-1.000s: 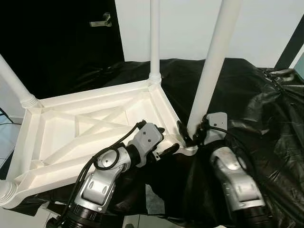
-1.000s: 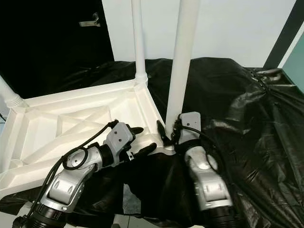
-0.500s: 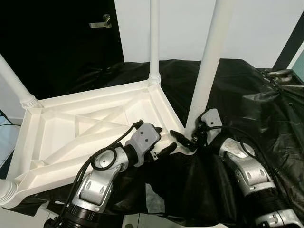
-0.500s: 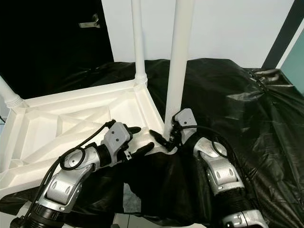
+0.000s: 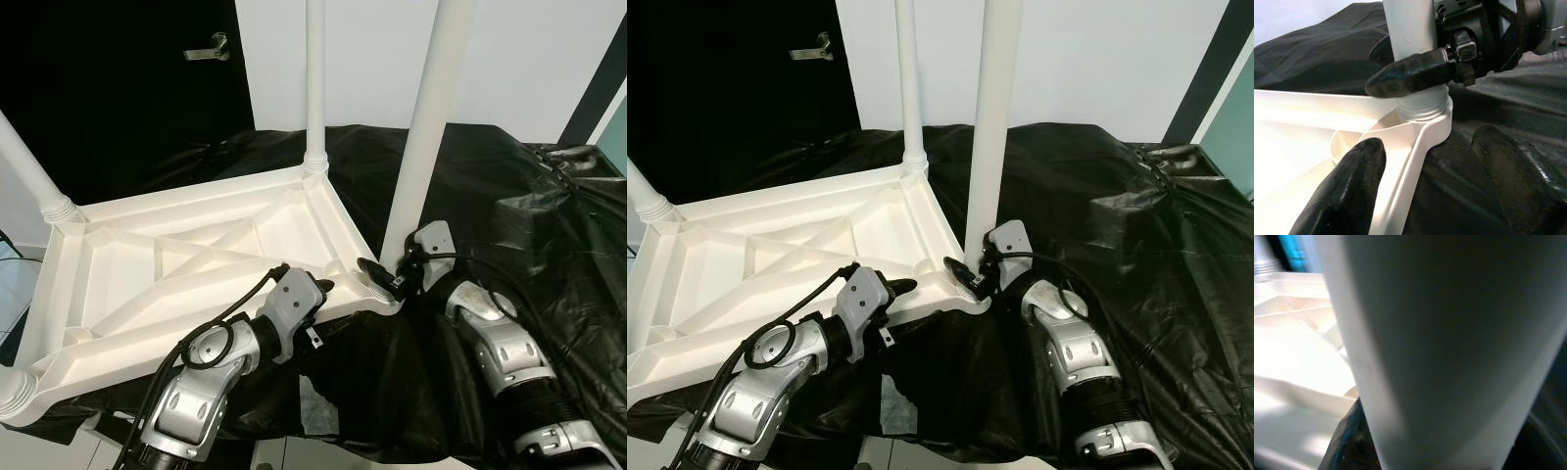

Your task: Building children table

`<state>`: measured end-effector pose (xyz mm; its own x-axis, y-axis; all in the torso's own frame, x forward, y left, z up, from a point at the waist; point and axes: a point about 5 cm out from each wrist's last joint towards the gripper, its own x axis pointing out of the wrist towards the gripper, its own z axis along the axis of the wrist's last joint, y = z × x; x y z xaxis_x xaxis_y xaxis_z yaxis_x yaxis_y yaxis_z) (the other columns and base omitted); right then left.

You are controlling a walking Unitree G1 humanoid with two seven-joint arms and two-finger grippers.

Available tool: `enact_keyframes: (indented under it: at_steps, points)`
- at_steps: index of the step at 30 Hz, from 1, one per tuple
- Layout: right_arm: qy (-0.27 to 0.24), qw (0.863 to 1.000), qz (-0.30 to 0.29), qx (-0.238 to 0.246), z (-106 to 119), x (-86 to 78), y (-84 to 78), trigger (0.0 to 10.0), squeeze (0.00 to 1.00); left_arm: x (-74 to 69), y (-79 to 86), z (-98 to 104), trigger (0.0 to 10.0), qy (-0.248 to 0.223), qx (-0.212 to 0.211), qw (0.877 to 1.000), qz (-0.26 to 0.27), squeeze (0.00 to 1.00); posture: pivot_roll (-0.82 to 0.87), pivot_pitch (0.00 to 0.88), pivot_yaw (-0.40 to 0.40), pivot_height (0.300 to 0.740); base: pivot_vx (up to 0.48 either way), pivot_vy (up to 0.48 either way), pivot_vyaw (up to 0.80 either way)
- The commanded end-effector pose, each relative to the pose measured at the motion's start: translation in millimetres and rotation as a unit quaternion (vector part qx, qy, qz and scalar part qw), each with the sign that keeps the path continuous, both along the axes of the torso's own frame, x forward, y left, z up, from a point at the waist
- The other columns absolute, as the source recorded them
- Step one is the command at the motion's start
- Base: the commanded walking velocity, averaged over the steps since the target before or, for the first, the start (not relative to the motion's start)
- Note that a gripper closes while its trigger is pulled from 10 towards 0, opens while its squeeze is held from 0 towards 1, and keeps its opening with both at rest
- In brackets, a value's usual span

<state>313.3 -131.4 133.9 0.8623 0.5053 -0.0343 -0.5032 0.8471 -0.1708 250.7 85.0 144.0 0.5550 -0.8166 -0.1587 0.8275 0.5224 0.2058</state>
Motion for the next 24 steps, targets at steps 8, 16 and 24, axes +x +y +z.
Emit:
enact_keyframes:
  at_steps: [8,16,24]
  points:
    - [0.036,0.977,-0.208,0.032,-19,-4.9,0.4,10.0,0.0,5.9,0.7,5,10.0,-0.031,0.004,0.999,0.018,0.0,0.09,0.0,-0.004,0.74,0.0,0.0,0.0]
    - [0.025,0.964,-0.261,0.051,-18,-14.1,15.4,10.0,0.0,7.8,-2.7,6,10.0,-0.04,0.01,0.999,0.012,0.0,0.07,0.0,0.004,0.74,0.0,0.0,0.0]
    - [0.009,0.965,-0.259,0.046,-12,-14.1,11.1,10.0,1.0,8.3,-2.4,7,10.0,-0.045,0.011,0.999,0.012,0.0,0.08,0.0,-0.005,0.74,0.0,0.0,0.0]
